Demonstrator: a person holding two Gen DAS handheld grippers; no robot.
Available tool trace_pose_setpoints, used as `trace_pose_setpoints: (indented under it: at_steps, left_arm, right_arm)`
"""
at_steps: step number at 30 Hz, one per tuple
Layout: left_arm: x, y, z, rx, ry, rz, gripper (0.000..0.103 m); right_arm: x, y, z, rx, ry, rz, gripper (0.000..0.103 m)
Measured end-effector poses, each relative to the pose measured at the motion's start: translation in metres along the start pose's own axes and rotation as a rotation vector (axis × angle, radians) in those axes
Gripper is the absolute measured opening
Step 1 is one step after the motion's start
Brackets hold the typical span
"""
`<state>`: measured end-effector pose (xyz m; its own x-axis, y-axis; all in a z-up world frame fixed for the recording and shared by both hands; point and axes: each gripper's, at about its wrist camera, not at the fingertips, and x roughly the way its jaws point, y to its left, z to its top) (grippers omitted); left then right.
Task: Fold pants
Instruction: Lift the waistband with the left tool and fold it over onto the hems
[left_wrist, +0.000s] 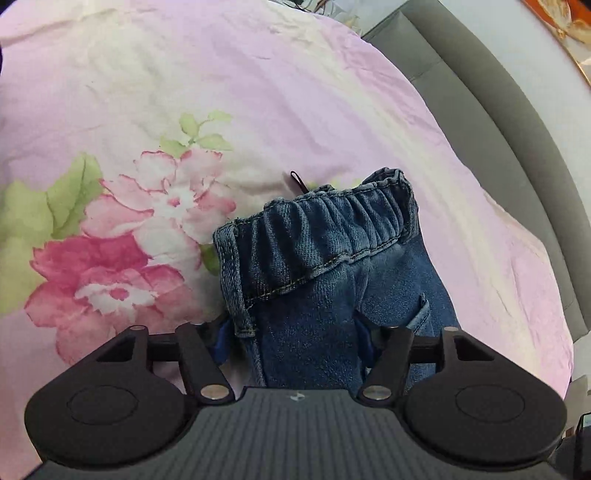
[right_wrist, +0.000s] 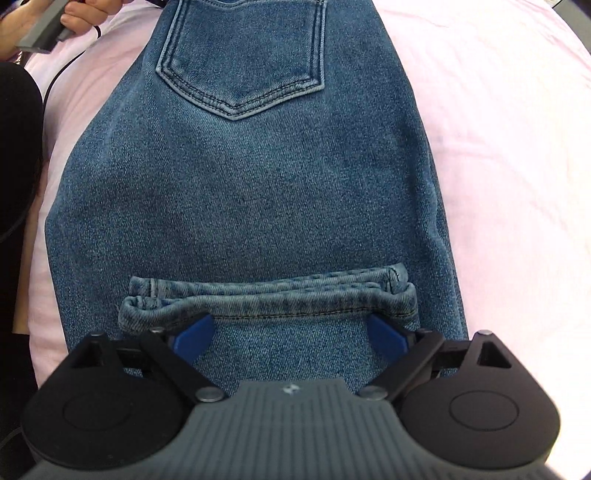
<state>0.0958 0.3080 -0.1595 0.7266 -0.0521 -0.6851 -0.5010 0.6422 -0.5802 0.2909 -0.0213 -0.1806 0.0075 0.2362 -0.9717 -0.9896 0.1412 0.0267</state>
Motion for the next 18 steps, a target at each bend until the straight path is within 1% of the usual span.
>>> trace_pose_setpoints:
  at_steps: [2,6,9,15,18]
  left_arm:
    - [-0.002,-0.003,-0.001,0.0,-0.007,0.007,0.063]
    - [-0.013,-0.021,-0.001,0.045,-0.036,0.032,0.059]
    - [-0.031,-0.037,-0.002,0.075,-0.081,0.007,0.058]
    - [-0.067,-0.093,-0.008,0.204,-0.157,-0.015,0.057]
    - [-0.086,-0.126,-0.015,0.286,-0.184,-0.038,0.056]
  right_arm:
    - [0.0,0.0,0.001,-0.002,0.007,-0.002,0.088]
    - [-0.001,0.003,0.004,0.001,0.019,-0.018,0.088]
    - [-0.004,0.008,0.007,0.007,0.03,-0.039,0.088]
    - [-0.018,0.023,0.008,0.02,0.026,-0.112,0.086]
    - [-0.036,0.024,0.001,0.116,0.001,-0.123,0.086]
